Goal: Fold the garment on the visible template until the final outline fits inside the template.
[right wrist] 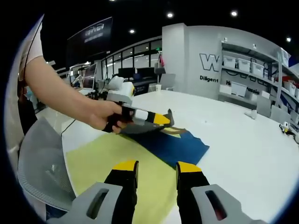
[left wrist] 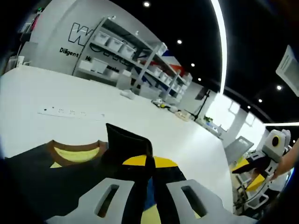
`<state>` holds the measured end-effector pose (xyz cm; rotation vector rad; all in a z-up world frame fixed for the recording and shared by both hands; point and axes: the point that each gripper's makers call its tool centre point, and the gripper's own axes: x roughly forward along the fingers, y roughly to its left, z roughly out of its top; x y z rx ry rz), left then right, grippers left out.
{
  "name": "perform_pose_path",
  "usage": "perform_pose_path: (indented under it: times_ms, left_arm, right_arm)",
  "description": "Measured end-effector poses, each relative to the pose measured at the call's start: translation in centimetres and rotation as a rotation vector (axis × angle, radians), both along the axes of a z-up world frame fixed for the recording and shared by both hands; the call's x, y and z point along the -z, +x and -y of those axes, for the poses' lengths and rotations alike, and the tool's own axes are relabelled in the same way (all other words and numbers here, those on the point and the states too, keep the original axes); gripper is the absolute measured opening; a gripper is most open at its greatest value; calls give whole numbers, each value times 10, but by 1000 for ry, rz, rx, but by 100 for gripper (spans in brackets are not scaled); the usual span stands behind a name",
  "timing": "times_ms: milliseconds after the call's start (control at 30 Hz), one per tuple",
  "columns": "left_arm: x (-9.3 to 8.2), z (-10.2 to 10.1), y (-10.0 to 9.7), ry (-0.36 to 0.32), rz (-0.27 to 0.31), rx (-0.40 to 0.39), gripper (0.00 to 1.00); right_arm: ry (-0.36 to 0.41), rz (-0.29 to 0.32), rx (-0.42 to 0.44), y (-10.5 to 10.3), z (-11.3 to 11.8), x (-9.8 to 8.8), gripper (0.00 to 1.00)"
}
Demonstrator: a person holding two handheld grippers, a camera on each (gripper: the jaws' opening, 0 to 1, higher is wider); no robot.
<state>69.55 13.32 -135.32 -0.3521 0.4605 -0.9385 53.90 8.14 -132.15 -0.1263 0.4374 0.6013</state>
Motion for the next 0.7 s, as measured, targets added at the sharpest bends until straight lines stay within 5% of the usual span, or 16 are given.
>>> perform_pose_path:
  times_ms: [533, 600, 633, 700]
  left_arm:
    - [27, 39, -22, 0, -99, 50, 1]
    - [32, 42, -25, 7, -131, 46, 7]
    - [36, 42, -29, 14, -165, 42, 18]
    - [33, 43, -34, 5, -149, 55, 24]
  right_arm:
    - [11, -14, 27, -4, 12, 7, 27]
    - [15, -16, 30, -4, 13, 7, 27]
    - [16, -15, 30, -4, 13, 7, 27]
    - [18, -14, 26, -4, 12, 6, 27]
